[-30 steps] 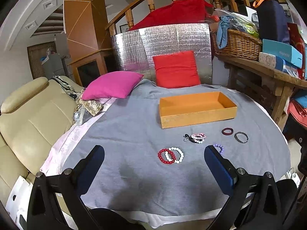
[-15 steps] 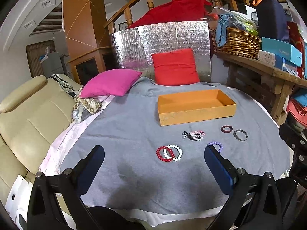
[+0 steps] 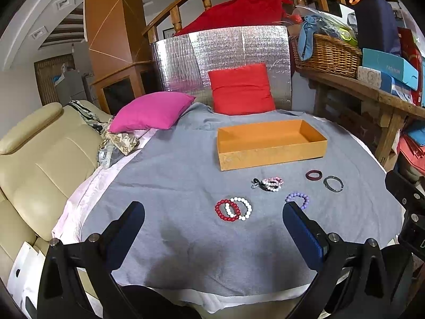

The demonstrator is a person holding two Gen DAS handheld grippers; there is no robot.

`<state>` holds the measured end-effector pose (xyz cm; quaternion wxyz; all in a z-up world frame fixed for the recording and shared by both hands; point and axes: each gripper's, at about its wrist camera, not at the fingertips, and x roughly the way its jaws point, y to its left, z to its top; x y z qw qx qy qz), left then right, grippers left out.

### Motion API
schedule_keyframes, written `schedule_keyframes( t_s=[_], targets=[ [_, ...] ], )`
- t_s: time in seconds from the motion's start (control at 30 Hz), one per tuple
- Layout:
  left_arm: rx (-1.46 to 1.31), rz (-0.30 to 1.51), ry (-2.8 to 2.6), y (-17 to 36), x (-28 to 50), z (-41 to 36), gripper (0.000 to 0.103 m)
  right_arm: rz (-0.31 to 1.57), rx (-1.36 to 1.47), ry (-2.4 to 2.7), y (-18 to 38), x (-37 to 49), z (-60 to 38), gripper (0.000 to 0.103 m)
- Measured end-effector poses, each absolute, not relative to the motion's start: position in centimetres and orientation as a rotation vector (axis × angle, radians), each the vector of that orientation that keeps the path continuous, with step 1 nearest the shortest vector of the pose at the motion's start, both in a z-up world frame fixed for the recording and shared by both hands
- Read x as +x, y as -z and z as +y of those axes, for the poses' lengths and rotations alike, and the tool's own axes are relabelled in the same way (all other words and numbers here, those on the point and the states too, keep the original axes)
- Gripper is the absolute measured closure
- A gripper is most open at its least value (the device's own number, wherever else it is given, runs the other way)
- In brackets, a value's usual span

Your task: Organize jewelry

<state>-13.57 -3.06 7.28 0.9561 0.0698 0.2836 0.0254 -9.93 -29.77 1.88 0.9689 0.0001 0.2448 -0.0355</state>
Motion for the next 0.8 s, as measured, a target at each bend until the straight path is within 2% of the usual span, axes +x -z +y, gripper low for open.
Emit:
schedule_keyframes(
  t_s=[0.5,0.8],
  targets=[
    [0.086,0.699,-0.041,-2.3,-8.5,-0.6,0.000,0.588,-0.013,0.074,1.5,-5.7,-30.0,0.000],
    [0.063,0.794,0.010,2.6,-2.1,2.7,0.000,0.753,0.315,-0.067,7.7,2.3,-39.6,0.000]
  ],
)
